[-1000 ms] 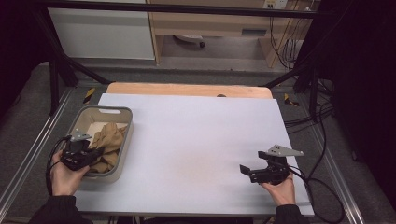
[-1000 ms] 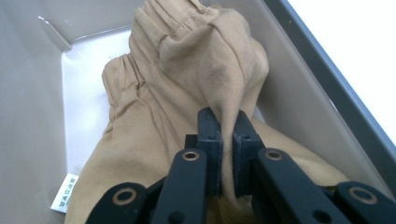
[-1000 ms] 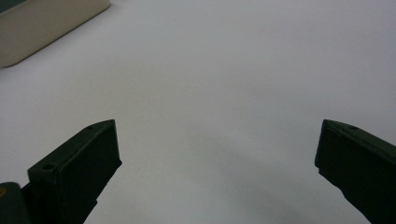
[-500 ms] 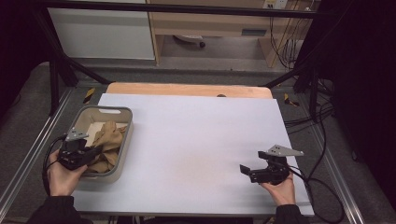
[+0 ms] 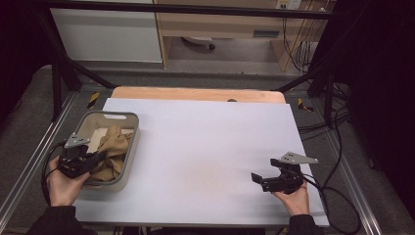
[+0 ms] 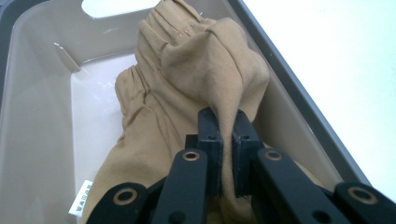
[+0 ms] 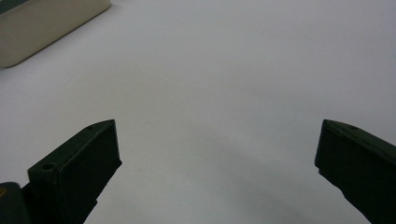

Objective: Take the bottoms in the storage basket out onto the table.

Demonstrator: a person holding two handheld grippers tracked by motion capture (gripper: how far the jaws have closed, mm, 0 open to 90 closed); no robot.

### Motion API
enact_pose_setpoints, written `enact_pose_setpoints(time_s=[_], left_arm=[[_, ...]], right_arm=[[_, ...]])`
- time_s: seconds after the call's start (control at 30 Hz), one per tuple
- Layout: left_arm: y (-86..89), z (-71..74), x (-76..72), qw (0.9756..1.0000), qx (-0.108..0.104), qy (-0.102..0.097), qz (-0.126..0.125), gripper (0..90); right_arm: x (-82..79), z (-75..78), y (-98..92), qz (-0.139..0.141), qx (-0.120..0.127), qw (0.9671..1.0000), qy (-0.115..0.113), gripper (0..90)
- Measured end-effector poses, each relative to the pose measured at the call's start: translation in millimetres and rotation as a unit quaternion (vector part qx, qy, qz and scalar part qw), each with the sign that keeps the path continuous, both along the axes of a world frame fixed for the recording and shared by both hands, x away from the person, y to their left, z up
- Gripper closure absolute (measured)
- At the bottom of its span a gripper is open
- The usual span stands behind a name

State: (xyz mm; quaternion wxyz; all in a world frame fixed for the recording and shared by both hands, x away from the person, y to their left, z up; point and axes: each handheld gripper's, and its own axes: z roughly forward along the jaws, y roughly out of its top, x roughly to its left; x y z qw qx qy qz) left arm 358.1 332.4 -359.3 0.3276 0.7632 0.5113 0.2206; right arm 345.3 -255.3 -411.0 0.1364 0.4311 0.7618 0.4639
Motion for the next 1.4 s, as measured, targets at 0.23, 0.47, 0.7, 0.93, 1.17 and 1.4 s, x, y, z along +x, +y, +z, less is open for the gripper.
enact_pose_setpoints(time_s=[0.23,0.47,0.7,0.93,1.17,1.4], left_arm=[[1.0,3.8,-1.8,0.9999,-0.009,-0.007,-0.003,85.2],[0.7,8.5,-3.9,0.9998,-0.015,-0.015,-0.006,85.2],[1.5,13.6,-5.8,0.9994,-0.025,-0.023,-0.007,85.2],[1.8,18.2,-7.7,0.9990,-0.030,-0.031,-0.011,85.2],[0.8,23.3,-9.1,0.9986,-0.037,-0.035,-0.015,85.3],[-0.9,29.4,-10.4,0.9980,-0.043,-0.043,-0.021,85.3]], right_arm=[[0.0,0.0,-0.1,0.000,0.000,1.0000,0.000,0.6],[0.1,-0.1,0.0,0.000,-0.001,1.0000,-0.001,0.6],[0.0,0.0,0.0,0.000,0.000,1.0000,0.000,0.6],[0.2,-0.2,0.0,0.000,-0.001,1.0000,-0.001,0.7],[0.2,-0.3,0.1,0.000,-0.001,1.0000,-0.001,0.6],[0.1,-0.5,0.4,0.000,-0.001,1.0000,0.000,0.6]])
